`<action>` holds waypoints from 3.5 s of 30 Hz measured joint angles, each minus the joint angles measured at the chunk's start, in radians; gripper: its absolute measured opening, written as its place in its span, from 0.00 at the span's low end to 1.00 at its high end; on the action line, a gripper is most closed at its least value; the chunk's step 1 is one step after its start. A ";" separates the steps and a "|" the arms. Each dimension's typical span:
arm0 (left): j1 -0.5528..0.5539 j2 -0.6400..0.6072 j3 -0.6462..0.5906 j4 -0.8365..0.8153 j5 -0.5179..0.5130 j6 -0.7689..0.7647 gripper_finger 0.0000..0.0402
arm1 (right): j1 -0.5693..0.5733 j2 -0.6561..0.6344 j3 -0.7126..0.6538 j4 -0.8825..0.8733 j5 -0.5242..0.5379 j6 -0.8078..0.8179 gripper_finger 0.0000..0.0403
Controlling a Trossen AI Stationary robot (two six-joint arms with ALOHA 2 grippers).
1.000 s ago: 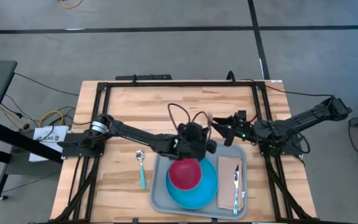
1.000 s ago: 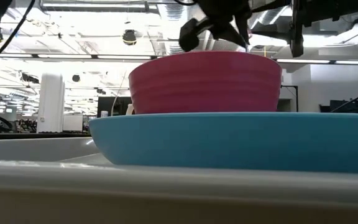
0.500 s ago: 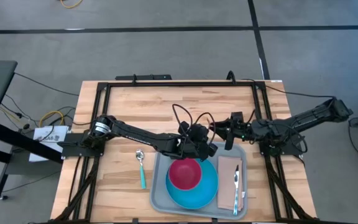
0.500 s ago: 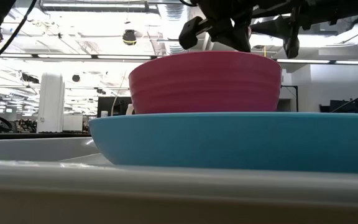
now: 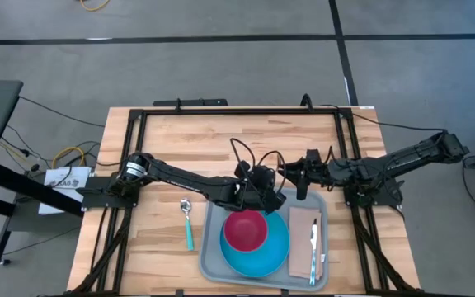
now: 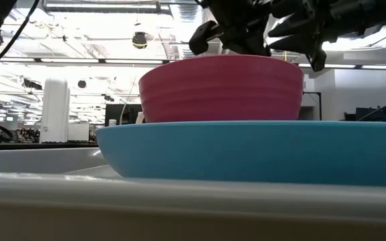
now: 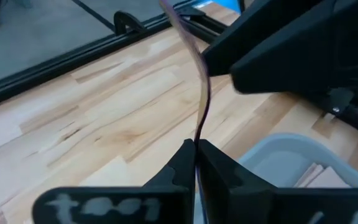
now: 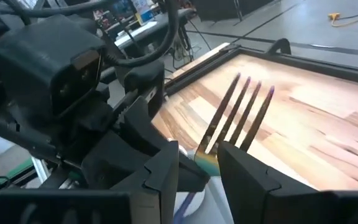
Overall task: Set up tray
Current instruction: Put the iridescent fork beside the blue knife on the brown napkin
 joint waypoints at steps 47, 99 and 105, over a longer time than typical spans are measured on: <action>-0.068 -0.002 0.001 0.511 0.267 0.080 0.00 | 0.013 -0.389 0.000 -0.096 -0.537 0.016 0.27; -0.074 -0.003 0.000 0.300 0.306 -0.167 0.25 | 0.252 -0.324 0.000 -0.777 -0.338 0.653 0.00; -0.068 -0.002 0.000 0.301 0.312 -0.169 0.24 | 0.390 -0.227 0.000 -0.847 -0.241 0.924 0.00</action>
